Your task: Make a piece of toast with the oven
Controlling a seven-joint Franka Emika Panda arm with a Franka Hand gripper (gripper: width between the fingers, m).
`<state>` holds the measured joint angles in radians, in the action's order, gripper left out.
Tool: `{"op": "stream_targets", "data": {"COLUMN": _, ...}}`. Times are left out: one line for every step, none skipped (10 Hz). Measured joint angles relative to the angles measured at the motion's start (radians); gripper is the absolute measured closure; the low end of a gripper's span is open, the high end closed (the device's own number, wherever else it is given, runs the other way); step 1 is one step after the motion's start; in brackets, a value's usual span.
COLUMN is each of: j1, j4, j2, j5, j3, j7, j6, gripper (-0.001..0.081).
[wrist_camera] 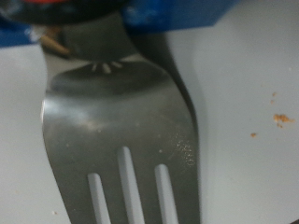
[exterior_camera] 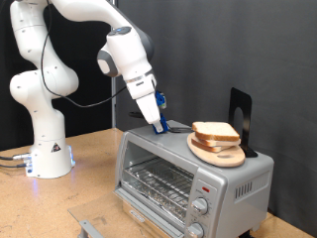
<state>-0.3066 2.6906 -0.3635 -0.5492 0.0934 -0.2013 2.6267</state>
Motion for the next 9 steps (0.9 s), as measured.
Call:
{"op": "stream_targets", "data": {"j1": 0.000, "j4": -0.001, "j2": 0.000, "j5": 0.000, "j3": 0.000, "j7": 0.000, "j6": 0.000, "gripper": 0.0121}}
{"op": "stream_targets", "data": {"j1": -0.001, "j4": -0.002, "j2": 0.000, "j5": 0.000, "j3": 0.000, "j7": 0.000, "j6": 0.000, "gripper": 0.0258}}
{"op": "stream_targets", "data": {"j1": -0.001, "j4": -0.002, "j2": 0.000, "j5": -0.001, "j3": 0.000, "j7": 0.000, "j6": 0.000, "gripper": 0.0258}}
{"op": "stream_targets", "data": {"j1": -0.001, "j4": -0.003, "j2": 0.000, "j5": -0.002, "j3": 0.000, "j7": 0.000, "j6": 0.000, "gripper": 0.0314}}
{"op": "stream_targets", "data": {"j1": -0.001, "j4": -0.004, "j2": 0.000, "j5": -0.002, "j3": 0.000, "j7": 0.000, "j6": 0.000, "gripper": 0.0314}}
{"op": "stream_targets", "data": {"j1": -0.001, "j4": -0.005, "j2": 0.001, "j5": -0.002, "j3": 0.000, "j7": 0.000, "j6": -0.001, "gripper": 0.0314}}
{"op": "stream_targets", "data": {"j1": 0.000, "j4": -0.005, "j2": 0.002, "j5": -0.002, "j3": 0.000, "j7": 0.003, "j6": -0.009, "gripper": 0.0314}}
{"op": "stream_targets", "data": {"j1": 0.004, "j4": -0.010, "j2": 0.002, "j5": 0.002, "j3": 0.000, "j7": 0.014, "j6": -0.025, "gripper": 0.0314}}
{"op": "stream_targets", "data": {"j1": 0.007, "j4": -0.014, "j2": 0.003, "j5": 0.010, "j3": 0.000, "j7": 0.029, "j6": -0.039, "gripper": 0.0314}}
